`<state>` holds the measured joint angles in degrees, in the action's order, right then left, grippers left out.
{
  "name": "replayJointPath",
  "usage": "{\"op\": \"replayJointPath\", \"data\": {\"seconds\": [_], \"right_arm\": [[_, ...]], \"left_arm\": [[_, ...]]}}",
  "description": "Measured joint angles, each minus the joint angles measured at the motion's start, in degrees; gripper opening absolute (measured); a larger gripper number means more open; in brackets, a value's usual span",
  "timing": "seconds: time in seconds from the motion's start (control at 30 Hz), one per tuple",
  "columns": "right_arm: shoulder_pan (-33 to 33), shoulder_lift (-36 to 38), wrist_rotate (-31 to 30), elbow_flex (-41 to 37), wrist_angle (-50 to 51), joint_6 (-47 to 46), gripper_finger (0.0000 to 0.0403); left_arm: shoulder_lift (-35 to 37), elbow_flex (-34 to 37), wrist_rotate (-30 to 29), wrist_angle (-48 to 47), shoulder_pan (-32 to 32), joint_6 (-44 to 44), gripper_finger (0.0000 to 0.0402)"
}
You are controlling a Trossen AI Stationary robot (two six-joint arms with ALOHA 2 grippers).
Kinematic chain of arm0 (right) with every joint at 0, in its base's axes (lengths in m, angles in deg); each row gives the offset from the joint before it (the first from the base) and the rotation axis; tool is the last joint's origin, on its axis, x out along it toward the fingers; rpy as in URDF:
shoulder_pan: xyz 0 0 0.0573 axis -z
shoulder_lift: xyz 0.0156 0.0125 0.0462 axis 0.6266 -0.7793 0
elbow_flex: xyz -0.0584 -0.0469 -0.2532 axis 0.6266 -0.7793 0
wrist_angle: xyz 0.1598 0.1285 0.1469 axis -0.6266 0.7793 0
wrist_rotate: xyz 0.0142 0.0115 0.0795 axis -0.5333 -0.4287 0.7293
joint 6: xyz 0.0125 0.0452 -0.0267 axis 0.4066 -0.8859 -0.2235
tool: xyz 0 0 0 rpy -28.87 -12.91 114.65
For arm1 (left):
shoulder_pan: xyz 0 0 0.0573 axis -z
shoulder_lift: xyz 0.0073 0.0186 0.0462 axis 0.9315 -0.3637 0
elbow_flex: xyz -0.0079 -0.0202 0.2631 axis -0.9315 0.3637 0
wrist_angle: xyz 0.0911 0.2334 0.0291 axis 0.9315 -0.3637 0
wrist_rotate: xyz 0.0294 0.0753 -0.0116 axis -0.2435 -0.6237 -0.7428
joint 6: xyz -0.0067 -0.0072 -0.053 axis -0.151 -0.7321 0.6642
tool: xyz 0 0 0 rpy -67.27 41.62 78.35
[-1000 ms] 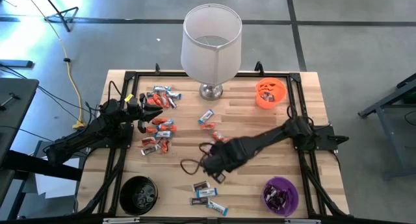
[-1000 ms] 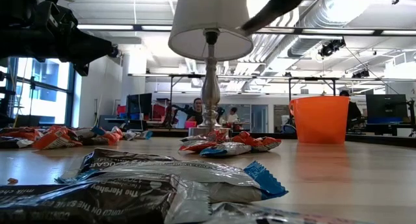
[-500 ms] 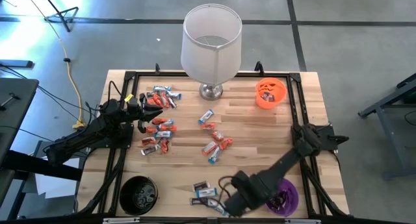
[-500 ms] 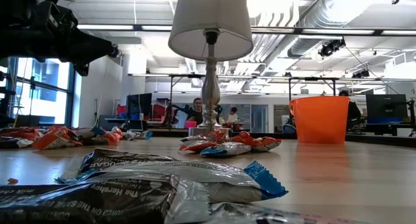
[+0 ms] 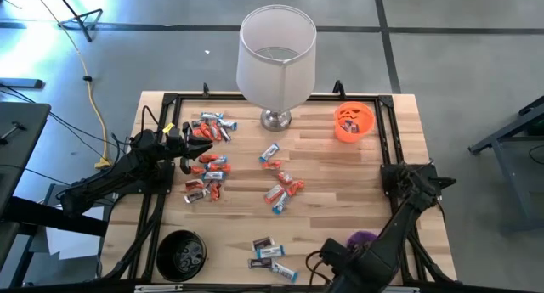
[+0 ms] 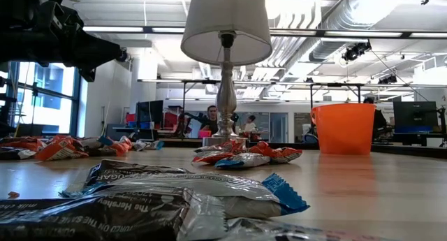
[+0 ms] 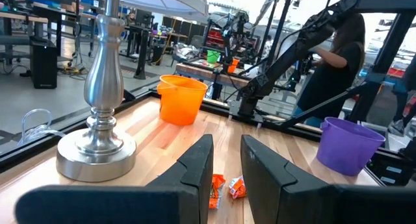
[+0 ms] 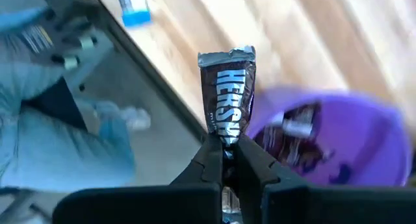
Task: Sort candy
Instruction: Put the brown chocolate bar into the violet bucket
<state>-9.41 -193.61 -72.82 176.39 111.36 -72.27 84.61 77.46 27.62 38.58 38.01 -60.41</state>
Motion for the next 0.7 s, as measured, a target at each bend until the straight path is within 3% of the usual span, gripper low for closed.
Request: {"op": "replayJointPath", "data": {"seconds": [0.1, 0.3, 0.53, 0.7], "right_arm": [[-0.1, 0.9, -1.8, -1.7, -0.3, 1.7, 0.0004], [-0.3, 8.7, 9.7, -19.1, 0.0, -2.3, 0.0004], [-0.2, 22.5, 8.3, -35.9, -2.4, -13.4, 0.0004], [-0.3, 30.7, 8.4, -45.3, -15.4, -25.9, 0.0008]], "left_arm": [[0.0, 0.0, 0.0, 0.0, 0.0, 0.0, 0.0065], [0.0, 0.0, 0.0, 0.0, 0.0, 0.0, 0.0065], [0.0, 0.0, 0.0, 0.0, 0.0, 0.0, 0.0065], [0.0, 0.0, 0.0, 0.0, 0.0, 0.0, 0.0064]]}}
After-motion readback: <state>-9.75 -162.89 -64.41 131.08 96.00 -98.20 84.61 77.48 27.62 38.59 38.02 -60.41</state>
